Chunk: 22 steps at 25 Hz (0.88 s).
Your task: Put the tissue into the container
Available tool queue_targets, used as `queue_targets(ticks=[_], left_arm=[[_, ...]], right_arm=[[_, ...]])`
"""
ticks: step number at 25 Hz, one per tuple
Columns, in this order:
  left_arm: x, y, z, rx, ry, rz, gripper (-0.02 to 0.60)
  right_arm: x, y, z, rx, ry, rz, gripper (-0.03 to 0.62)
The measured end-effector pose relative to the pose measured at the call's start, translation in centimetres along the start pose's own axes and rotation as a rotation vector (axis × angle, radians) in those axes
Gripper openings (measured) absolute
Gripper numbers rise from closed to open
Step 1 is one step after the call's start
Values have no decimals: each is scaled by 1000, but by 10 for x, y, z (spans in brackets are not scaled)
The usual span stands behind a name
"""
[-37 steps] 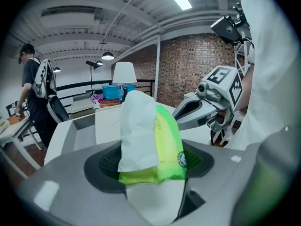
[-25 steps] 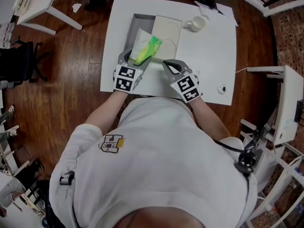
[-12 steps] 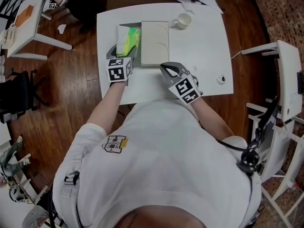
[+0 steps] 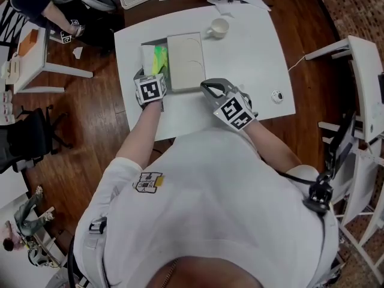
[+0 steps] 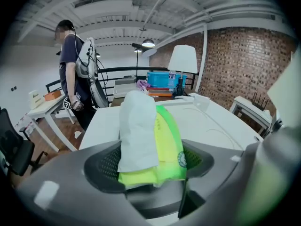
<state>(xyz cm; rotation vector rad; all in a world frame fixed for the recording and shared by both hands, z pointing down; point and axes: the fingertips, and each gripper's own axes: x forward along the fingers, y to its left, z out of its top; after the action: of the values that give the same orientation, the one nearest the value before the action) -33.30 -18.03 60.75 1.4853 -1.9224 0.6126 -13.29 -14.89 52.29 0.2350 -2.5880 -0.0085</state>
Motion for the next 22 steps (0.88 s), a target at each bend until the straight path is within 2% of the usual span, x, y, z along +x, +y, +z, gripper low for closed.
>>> queue_targets(ticks=[8, 12, 17, 22], left_arm=[[18, 0, -13, 36, 82, 41, 324], [31, 4, -33, 39, 146, 65, 324], [32, -3, -36, 123, 162, 81, 326], [32, -3, -40, 117, 187, 71, 355]], right_arm=[[-14, -11, -11, 22, 2, -15, 0], [-16, -10, -13, 29, 1, -13, 0], [-17, -8, -16, 32, 2, -9, 0], [-18, -4, -18, 32, 3, -1, 0]])
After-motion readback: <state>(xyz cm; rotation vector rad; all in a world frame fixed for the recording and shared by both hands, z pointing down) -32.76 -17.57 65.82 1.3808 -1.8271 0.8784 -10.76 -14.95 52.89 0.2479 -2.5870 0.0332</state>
